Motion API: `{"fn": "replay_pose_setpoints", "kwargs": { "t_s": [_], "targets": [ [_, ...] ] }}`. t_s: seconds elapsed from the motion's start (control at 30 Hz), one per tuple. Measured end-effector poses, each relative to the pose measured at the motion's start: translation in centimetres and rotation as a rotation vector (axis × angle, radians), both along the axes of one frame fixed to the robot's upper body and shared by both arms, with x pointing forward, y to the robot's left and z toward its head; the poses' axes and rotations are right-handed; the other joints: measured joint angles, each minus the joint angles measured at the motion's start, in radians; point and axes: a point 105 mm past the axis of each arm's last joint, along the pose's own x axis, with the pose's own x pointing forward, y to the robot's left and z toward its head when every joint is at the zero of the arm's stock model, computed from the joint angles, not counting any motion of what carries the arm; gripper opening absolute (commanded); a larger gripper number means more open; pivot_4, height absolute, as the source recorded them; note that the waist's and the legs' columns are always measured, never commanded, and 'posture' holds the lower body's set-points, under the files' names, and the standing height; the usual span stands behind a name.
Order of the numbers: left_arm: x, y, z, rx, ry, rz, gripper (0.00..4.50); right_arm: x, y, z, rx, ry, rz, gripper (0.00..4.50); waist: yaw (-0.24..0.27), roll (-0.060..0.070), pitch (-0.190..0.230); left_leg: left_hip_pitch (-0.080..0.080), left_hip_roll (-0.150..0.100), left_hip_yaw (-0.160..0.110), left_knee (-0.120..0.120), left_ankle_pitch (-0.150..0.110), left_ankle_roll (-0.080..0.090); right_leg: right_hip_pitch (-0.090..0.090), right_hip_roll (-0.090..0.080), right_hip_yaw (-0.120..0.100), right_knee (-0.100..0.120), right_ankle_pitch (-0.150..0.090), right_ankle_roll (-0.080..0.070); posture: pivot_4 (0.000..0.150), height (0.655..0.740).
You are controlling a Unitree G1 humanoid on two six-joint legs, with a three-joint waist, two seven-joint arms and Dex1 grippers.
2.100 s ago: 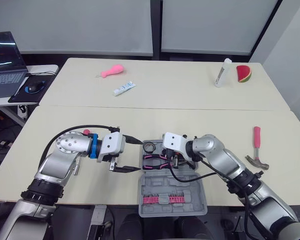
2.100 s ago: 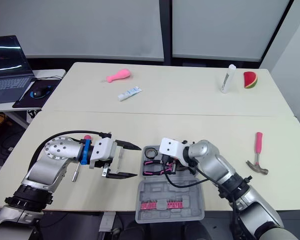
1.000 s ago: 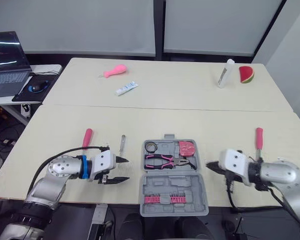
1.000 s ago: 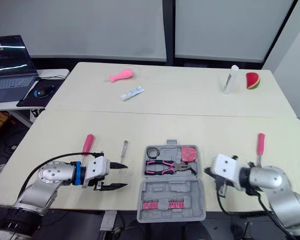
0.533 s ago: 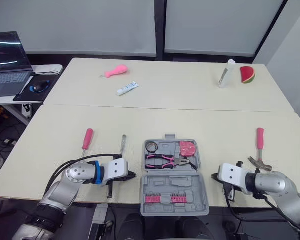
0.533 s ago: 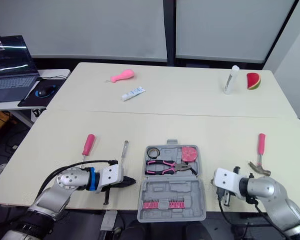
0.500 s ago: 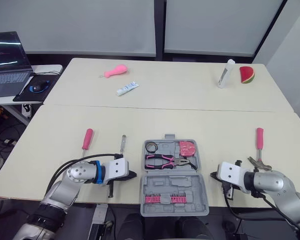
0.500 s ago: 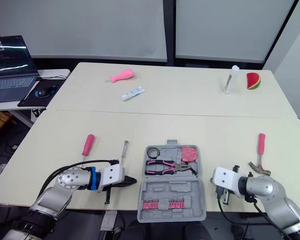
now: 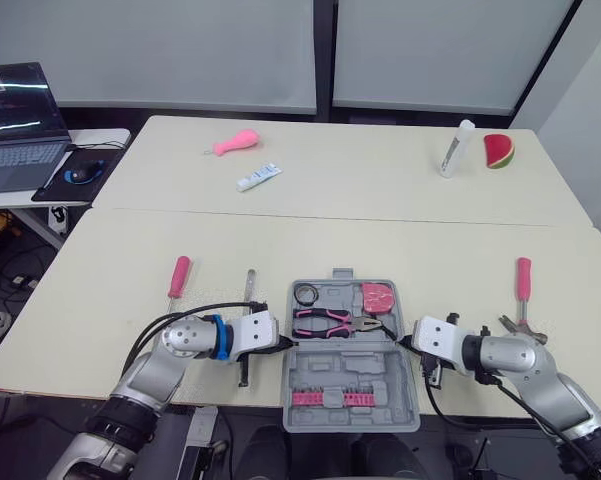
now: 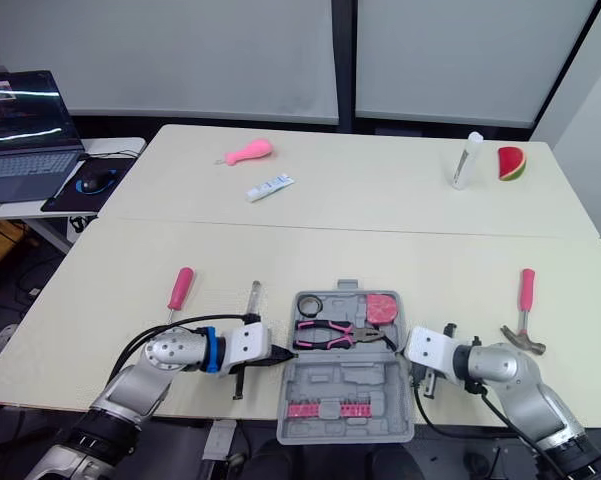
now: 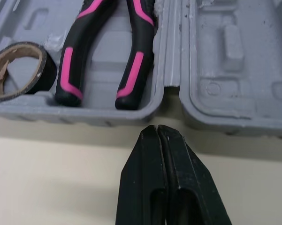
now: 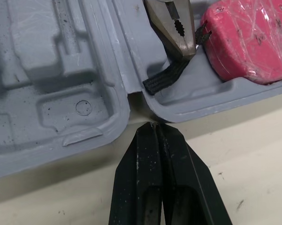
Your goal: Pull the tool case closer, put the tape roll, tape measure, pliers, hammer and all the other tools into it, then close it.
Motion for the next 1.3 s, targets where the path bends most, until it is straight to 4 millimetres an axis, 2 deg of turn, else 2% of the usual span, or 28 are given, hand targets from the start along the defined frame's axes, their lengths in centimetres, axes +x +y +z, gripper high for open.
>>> {"fn": "replay_pose_setpoints", "kwargs": {
  "t_s": [0.27,0.67,0.83,1.03,1.3],
  "targets": [
    [0.4,-0.8,0.0,-0.019,0.022,0.007,0.01,0.3,0.1,0.0,0.019,0.012,-0.037,0.0,0.001,0.0,-0.001,0.001,0.0,0.0,0.0,0.0,0.0,0.001,0.0,0.0,0.0,0.0,0.0,0.15,0.74],
    [4.0,-2.0,0.7,0.003,-0.012,0.017,0.01,1.2,-0.4,0.2,0.034,0.009,-0.122,0.0,0.003,0.0,-0.001,0.0,-0.001,-0.001,0.004,0.0,0.0,0.002,0.0,-0.001,0.001,0.0,0.0,0.15,0.74],
    [5.0,-2.4,1.0,0.011,-0.023,0.027,0.01,2.6,-0.7,0.5,0.024,-0.023,-0.164,0.0,0.002,0.0,-0.001,0.0,-0.001,-0.001,0.004,0.0,-0.001,0.002,0.0,-0.001,0.002,0.0,0.0,0.15,0.74],
    [5.5,-2.5,1.2,0.014,-0.032,0.03,0.01,3.9,-0.8,0.9,0.016,-0.049,-0.203,0.0,0.002,0.0,-0.001,-0.001,-0.001,0.0,0.004,0.001,-0.001,0.001,0.0,0.0,0.002,0.0,0.0,0.15,0.74],
    [5.8,-2.4,1.3,0.019,-0.043,0.037,0.01,4.4,-0.5,0.9,0.028,-0.046,-0.222,0.0,0.0,0.0,-0.001,0.0,-0.001,0.0,0.004,0.001,-0.001,0.001,0.0,-0.001,0.002,0.0,0.0,0.15,0.74]
  ]
}}
